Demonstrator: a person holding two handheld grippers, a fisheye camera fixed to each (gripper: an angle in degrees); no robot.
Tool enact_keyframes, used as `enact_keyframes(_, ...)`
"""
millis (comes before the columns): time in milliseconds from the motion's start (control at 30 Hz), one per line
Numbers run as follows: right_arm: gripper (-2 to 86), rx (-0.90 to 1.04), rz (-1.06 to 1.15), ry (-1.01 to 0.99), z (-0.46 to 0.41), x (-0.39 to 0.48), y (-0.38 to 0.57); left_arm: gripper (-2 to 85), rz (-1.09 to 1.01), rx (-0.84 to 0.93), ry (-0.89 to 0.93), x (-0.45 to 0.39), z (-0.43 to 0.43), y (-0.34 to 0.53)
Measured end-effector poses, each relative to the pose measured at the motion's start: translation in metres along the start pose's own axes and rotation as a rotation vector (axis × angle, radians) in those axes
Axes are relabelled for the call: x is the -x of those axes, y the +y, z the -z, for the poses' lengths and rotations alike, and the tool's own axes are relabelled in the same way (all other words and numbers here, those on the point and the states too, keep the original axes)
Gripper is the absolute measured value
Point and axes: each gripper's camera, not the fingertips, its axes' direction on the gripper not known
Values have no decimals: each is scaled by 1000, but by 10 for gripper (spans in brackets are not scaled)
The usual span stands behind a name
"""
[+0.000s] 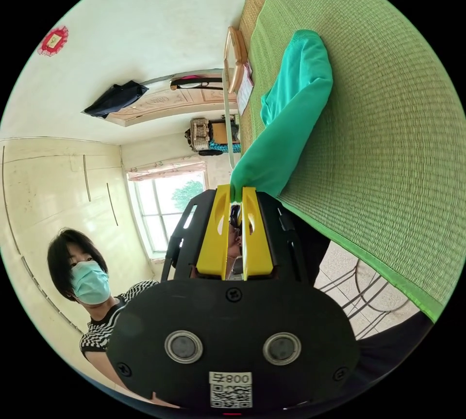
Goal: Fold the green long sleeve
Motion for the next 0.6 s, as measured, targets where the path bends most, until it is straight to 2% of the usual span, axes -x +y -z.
enact_keyframes(100, 24, 1, 19, -3, -7, 13, -3, 141, 14, 44, 46, -3, -3, -1)
enact_keyframes(333, 23, 11, 40, 10, -17, 33, 0, 140, 84, -49, 163, 3, 5, -3)
enact_keyframes(600, 26, -8, 41, -10, -23, 48, 6, 178, 111, -14, 211, -10, 3, -10)
